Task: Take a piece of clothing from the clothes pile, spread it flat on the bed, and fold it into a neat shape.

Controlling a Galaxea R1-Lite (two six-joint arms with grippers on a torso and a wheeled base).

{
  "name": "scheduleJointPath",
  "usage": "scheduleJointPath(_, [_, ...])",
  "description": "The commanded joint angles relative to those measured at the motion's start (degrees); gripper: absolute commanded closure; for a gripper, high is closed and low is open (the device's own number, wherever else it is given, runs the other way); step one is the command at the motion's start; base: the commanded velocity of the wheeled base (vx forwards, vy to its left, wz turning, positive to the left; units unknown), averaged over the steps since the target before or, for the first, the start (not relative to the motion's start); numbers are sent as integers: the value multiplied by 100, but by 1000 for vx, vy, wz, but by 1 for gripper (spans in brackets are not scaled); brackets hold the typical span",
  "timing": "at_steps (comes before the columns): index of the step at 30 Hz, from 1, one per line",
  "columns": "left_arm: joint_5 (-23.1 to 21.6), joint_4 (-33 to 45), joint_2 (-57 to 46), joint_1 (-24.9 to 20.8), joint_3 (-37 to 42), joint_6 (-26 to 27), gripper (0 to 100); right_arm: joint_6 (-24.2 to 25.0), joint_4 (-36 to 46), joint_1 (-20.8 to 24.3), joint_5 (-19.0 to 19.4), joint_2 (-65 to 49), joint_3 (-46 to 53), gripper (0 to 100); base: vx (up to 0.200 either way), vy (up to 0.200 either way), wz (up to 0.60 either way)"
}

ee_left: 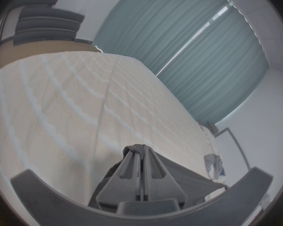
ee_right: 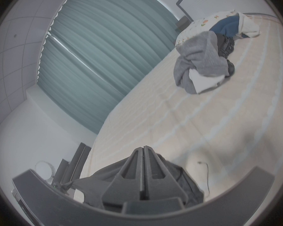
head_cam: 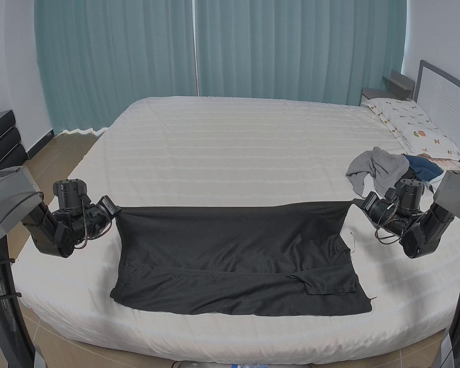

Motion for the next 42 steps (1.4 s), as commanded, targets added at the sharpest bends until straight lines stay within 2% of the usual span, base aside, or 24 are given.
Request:
scheduleJointPath(1, [5,-11,320,-36,-466,-409,100,165,-18,38,-243,273,-501,100,0,0,0])
scheduleJointPath(10, [14,-55,391,-18,-501,-435,100,148,-229,38,-243,326,-334,100,0,0,0])
scheduleJointPath(17, [-39,-37,250,0,-132,-321,100,104,-229,20,-103,80,150,100,0,0,0])
scheduleJointPath(19, [-65,-11,118,17,176,13,100,51,-220,-24,161,-61,405,100,0,0,0])
scheduleJointPath(22, [-65,-37,92,17,492,549,100,-46,-158,-50,363,-140,651,100,0,0,0])
scheduleJointPath(31, [-65,-55,83,26,1275,1507,100,-599,-71,-94,574,-17,1248,100,0,0,0])
scheduleJointPath(36, [-65,-55,118,17,1477,1788,100,-1083,-71,-103,574,159,1503,100,0,0,0])
scheduleJointPath(42, [-57,-55,162,-27,1582,1797,100,-1452,-114,-94,565,414,1662,100,0,0,0])
